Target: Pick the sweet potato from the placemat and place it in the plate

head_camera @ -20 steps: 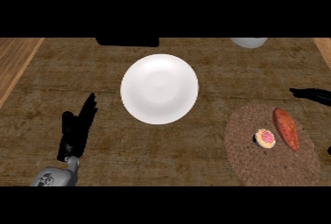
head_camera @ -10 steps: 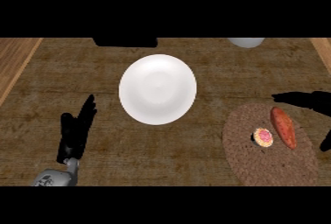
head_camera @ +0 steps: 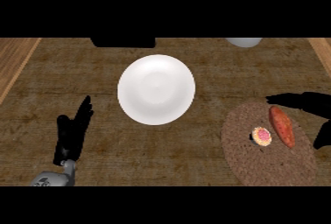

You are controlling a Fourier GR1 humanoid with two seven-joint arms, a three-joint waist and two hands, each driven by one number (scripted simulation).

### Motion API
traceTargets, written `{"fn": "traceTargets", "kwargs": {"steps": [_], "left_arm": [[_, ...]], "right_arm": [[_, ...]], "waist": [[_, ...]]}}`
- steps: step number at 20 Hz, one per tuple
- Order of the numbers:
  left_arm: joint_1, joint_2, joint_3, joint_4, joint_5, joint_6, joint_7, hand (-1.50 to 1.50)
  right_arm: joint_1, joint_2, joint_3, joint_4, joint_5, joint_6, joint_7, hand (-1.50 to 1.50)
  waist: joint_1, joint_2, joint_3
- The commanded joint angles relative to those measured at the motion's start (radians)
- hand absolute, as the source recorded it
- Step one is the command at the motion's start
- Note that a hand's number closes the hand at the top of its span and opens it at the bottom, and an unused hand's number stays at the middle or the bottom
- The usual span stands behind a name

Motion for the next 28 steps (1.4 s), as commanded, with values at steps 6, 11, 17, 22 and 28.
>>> {"fn": "traceTargets", "kwargs": {"steps": [6, 11, 17, 22, 28], "left_arm": [[-0.003, -0.005, 0.028, 0.007, 0.000, -0.024, 0.010, 0.00], [0.002, -0.025, 0.001, -0.037, -0.044, -0.004, 0.044, 0.00], [0.019, 0.014, 0.068, -0.025, 0.021, -0.086, 0.009, 0.00], [0.049, -0.026, 0.029, -0.034, -0.046, -0.033, -0.011, 0.00], [0.023, -0.033, 0.043, -0.034, -0.033, -0.055, 0.022, 0.00]], "right_arm": [[-0.033, 0.062, 0.008, 0.084, 0.040, 0.060, -0.132, -1.50], [-0.060, 0.108, 0.002, 0.179, 0.078, 0.008, -0.139, -1.50], [-0.058, 0.126, 0.010, 0.180, 0.109, -0.071, -0.182, 1.50], [-0.088, 0.113, -0.029, 0.237, 0.100, -0.103, -0.246, 1.50], [-0.105, 0.167, -0.125, 0.281, 0.056, -0.229, -0.157, 1.50]], "waist": [[-0.015, -0.004, -0.001], [-0.006, -0.002, 0.000], [-0.009, -0.003, 0.000], [-0.004, -0.001, 0.000], [-0.005, -0.001, 0.000]]}}
